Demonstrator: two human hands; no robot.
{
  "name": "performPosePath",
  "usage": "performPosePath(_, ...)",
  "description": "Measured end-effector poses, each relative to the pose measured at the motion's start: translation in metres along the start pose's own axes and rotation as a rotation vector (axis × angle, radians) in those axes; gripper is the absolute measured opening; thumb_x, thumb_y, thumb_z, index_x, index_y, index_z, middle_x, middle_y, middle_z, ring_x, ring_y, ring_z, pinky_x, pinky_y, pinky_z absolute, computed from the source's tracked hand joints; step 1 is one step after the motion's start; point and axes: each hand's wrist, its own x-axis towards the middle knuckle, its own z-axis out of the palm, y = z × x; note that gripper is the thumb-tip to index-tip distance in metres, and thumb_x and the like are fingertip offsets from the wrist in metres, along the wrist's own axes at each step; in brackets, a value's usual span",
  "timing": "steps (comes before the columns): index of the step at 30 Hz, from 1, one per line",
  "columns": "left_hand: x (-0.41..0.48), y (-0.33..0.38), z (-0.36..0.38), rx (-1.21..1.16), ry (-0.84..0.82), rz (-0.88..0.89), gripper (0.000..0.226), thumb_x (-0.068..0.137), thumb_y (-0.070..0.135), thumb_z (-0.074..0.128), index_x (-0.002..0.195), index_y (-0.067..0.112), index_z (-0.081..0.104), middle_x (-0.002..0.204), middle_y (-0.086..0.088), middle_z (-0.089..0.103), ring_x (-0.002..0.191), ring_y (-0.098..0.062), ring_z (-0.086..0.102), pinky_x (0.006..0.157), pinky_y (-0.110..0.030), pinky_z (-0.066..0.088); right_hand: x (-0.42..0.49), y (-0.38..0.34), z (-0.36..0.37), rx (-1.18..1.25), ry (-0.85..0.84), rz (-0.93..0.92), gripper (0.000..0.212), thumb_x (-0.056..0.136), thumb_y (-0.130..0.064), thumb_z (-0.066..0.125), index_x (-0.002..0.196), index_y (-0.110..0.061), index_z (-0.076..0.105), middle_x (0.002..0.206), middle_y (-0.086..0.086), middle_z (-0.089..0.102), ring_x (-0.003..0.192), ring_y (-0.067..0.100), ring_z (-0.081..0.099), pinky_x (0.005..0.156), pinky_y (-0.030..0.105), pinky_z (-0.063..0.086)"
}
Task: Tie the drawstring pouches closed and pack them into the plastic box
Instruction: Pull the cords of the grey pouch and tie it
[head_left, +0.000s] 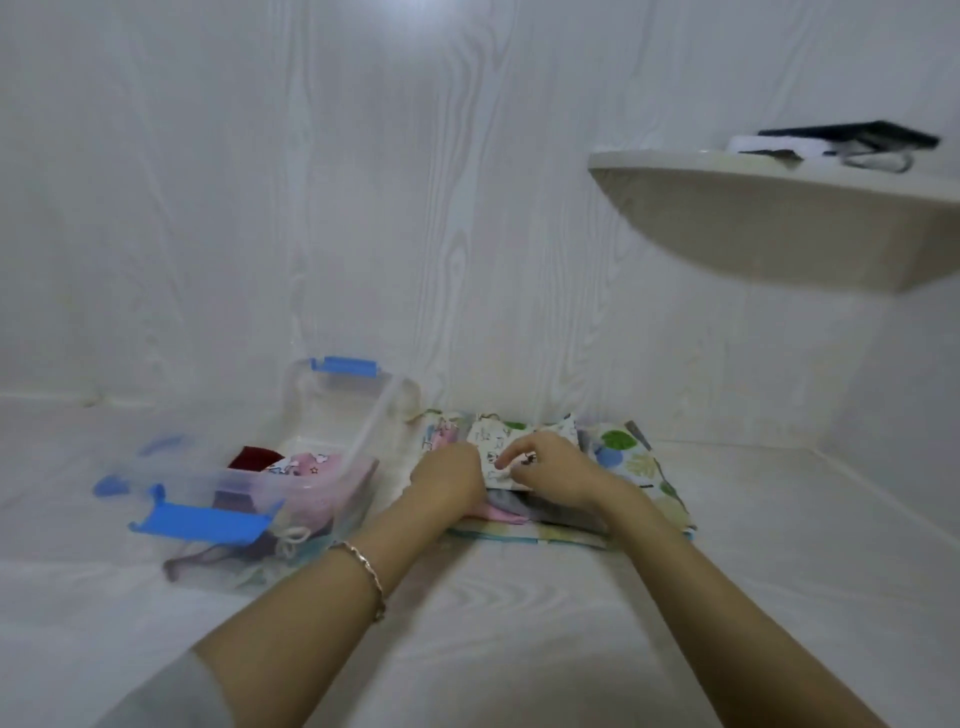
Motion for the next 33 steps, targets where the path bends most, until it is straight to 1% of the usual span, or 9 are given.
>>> performPosePath(5,0.013,-0.004,0.031,0.139,0.227,-0.097,0.043,0.092,0.011,0.051,0.133,0.023,0.049,0.123,-0.003,0.061,0.111,-0.025,0.059,0.084,-0.034,0.045,-0.014,0.024,0.015,0.107,0.033,0.027,0.031,0.087,-0.003,0.048,0.100,-0.013,0.075,0.076,-0.011,0.060,0.066,0.000,0.047,0.055,0.011,0.036)
performPosePath(10,0.010,0.001,0.030,0.190,0.304,-0.032,0.024,0.090,0.015,0.057,0.114,0.018,0.059,0.104,-0.001,0.067,0.094,-0.022,0.064,0.069,-0.030,0.041,-0.017,0.028,0.023,0.143,0.130,-0.004,0.032,0.086,-0.002,0.050,0.106,-0.014,0.071,0.120,0.003,0.064,0.106,0.013,0.055,0.083,0.021,0.042)
performPosePath(13,0.005,0.007,0.021,-0.192,0.481,0.086,0.016,0.094,0.022,0.047,0.103,0.015,0.058,0.088,-0.003,0.065,0.079,-0.022,0.062,0.065,-0.034,0.047,-0.015,0.028,0.030,0.159,0.283,-0.117,0.045,0.087,0.000,0.053,0.130,-0.014,0.057,0.133,0.005,0.052,0.111,0.011,0.051,0.090,0.011,0.035)
performPosePath(16,-0.017,0.017,0.002,-0.744,0.359,0.344,0.017,0.093,0.016,0.047,0.086,0.006,0.059,0.081,-0.007,0.066,0.076,-0.023,0.061,0.073,-0.039,0.050,-0.013,0.022,0.032,0.270,0.411,-0.259,0.050,0.084,0.010,0.048,0.127,-0.012,0.057,0.126,0.005,0.053,0.113,0.008,0.048,0.095,0.005,0.032)
performPosePath(19,-0.039,0.012,-0.016,-1.048,0.216,0.439,0.018,0.096,0.016,0.053,0.091,0.002,0.063,0.087,-0.010,0.071,0.081,-0.021,0.068,0.074,-0.033,0.055,-0.020,0.017,0.033,0.358,0.525,-0.357,0.036,0.088,0.006,0.052,0.114,-0.015,0.066,0.108,-0.003,0.061,0.102,0.000,0.055,0.088,0.011,0.041)
performPosePath(23,-0.056,-0.004,-0.015,-1.037,-0.002,0.135,0.058,0.097,0.055,0.036,0.091,0.004,0.062,0.066,-0.009,0.063,0.053,-0.015,0.058,0.052,-0.024,0.048,-0.037,0.013,0.034,0.565,0.499,-0.302,0.018,0.096,-0.012,0.056,0.102,-0.010,0.073,0.094,-0.003,0.072,0.088,-0.003,0.062,0.080,0.018,0.048)
performPosePath(26,-0.069,-0.012,-0.002,-0.902,-0.103,-0.066,0.074,0.088,0.074,0.014,0.084,0.021,0.066,0.065,-0.002,0.066,0.056,-0.018,0.060,0.059,-0.026,0.047,-0.049,0.019,0.035,0.752,0.395,-0.180,0.024,0.100,-0.020,0.052,0.101,-0.015,0.075,0.098,-0.001,0.074,0.098,0.007,0.066,0.086,0.027,0.052)
performPosePath(30,-0.077,-0.016,0.011,-1.100,-0.139,-0.097,0.068,0.088,0.075,0.020,0.098,0.026,0.067,0.081,-0.012,0.074,0.074,-0.027,0.067,0.057,-0.026,0.041,-0.061,0.032,0.037,1.024,0.248,-0.092,0.021,0.093,-0.029,0.061,0.103,-0.021,0.077,0.111,0.005,0.073,0.116,0.022,0.063,0.107,0.042,0.044)
performPosePath(33,-0.076,-0.012,0.017,-1.170,0.100,-0.032,0.051,0.099,0.054,0.033,0.087,0.017,0.067,0.072,-0.006,0.068,0.061,-0.018,0.062,0.054,-0.027,0.036,-0.066,0.038,0.039,1.129,0.206,-0.084,0.032,0.087,-0.039,0.065,0.107,-0.017,0.076,0.114,0.011,0.072,0.118,0.026,0.062,0.111,0.049,0.039)
